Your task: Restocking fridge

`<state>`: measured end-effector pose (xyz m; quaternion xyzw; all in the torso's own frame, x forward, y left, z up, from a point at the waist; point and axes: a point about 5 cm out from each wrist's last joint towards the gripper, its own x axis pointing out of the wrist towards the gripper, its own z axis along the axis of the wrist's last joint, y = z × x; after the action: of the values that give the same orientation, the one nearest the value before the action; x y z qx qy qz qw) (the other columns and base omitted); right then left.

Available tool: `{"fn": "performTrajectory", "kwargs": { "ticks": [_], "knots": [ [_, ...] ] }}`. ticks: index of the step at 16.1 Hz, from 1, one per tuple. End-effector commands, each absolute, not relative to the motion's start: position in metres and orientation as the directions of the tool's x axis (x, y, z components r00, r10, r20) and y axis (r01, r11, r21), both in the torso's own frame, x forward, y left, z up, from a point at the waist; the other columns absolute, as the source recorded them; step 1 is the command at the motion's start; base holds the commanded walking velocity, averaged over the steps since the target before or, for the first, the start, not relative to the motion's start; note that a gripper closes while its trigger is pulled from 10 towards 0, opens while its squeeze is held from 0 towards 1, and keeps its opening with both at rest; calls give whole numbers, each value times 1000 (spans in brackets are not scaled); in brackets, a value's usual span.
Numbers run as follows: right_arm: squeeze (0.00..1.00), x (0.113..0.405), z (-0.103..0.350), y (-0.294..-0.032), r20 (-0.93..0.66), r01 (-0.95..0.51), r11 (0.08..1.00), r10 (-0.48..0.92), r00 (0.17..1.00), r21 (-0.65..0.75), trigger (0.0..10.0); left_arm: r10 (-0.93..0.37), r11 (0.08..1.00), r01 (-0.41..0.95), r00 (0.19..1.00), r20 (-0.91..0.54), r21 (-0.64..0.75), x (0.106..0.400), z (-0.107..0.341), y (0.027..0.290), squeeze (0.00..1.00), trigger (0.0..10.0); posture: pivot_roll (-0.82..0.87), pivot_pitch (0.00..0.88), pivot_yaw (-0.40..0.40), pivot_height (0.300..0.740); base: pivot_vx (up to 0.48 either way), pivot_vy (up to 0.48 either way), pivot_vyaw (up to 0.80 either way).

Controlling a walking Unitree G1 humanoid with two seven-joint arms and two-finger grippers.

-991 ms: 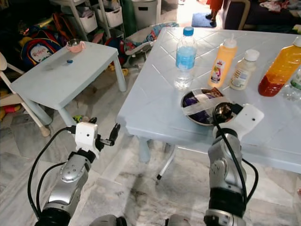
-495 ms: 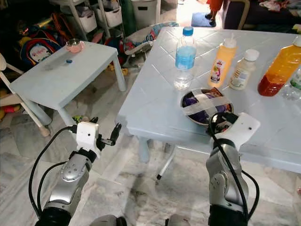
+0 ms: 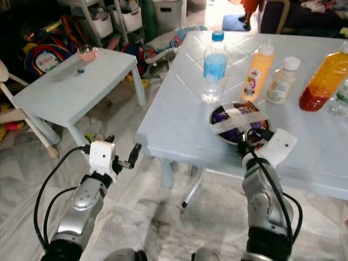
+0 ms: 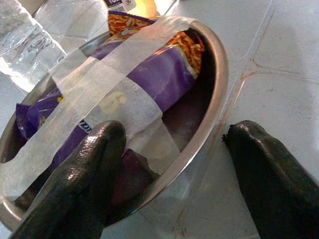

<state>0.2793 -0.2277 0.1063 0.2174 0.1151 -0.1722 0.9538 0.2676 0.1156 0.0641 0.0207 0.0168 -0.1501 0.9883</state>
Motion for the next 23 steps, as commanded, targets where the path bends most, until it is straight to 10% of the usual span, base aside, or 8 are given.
{"fn": "performTrajectory", "kwargs": {
  "ticks": [1,2,4,5,23],
  "knots": [
    [0,281,105,-227,-312,377,842,-265,912,386,10000,-294,954,296,955,-41,56,268,65,119,0,10000,-97,0,98,740,0,0,0],
    [0,284,102,-228,-349,378,837,-243,905,396,10000,-296,953,298,954,-41,59,268,65,119,0,10000,-96,0,99,740,0,0,0],
    [0,284,97,-227,-402,382,834,-216,890,398,2824,-308,948,310,951,-40,68,267,65,118,0,10000,-96,0,101,740,0,0,0],
    [0,284,96,-229,-408,388,833,-220,886,394,824,-309,948,311,950,-40,69,267,65,118,0,10000,-96,0,101,740,0,0,0],
    [0,307,105,-260,-470,458,789,-248,847,410,824,-335,936,338,941,-47,100,266,65,116,0,10000,-83,0,104,740,0,0,0]
  ]
}}
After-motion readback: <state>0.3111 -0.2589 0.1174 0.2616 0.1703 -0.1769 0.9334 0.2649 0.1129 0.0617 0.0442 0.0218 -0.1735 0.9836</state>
